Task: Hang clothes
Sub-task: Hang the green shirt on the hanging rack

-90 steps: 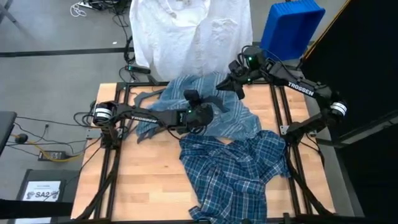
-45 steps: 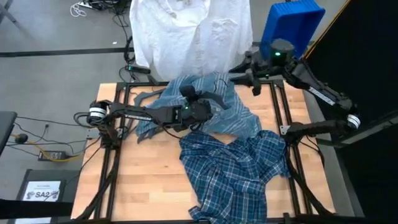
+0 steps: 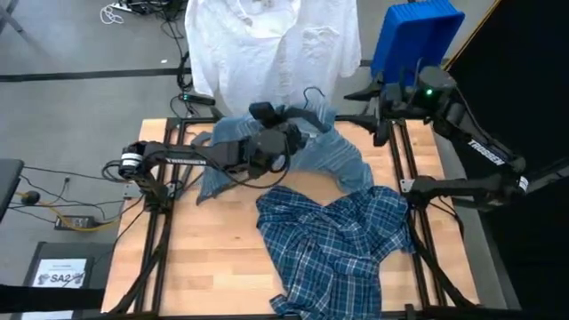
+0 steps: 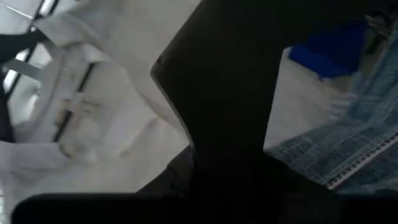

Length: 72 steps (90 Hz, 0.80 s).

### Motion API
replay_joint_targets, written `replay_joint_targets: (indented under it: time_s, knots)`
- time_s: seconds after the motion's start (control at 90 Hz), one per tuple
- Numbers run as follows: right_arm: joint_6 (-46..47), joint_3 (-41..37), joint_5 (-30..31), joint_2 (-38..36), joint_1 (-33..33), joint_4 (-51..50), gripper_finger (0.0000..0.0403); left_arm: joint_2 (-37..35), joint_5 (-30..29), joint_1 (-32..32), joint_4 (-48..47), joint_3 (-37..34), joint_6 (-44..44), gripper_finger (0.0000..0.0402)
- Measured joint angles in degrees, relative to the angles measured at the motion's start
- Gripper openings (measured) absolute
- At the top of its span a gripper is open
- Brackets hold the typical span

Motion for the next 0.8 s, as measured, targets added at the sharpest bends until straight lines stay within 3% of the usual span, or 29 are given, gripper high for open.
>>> replay_joint_targets:
  time_s: [0.278, 0.433, 0.511, 0.8]
  knots:
    - [-16.8, 0.0, 34.52, 3.94, 16.24, -4.05, 0.0194, 0.0, -2.99, 1.65, 2.7, 10.63, 12.6, 0.007]
    - [-21.33, 0.0, 47.94, 6.43, 19.73, -2.36, 0.0183, 0.0, -3.06, 2.57, 3.14, 16.2, 17.46, 0.007]
    - [-21.41, 0.0, 51.1, 7.37, 19.64, -2.2, 0.0182, 0.0, -3.01, 3.33, 2.93, 18.73, 20.02, 0.007]
    - [-20.41, 0.0, 48.41, 8.16, 19.19, 1.32, 0.0189, 0.04, -1.15, 10.73, 2.97, 27.66, 28.26, 0.007]
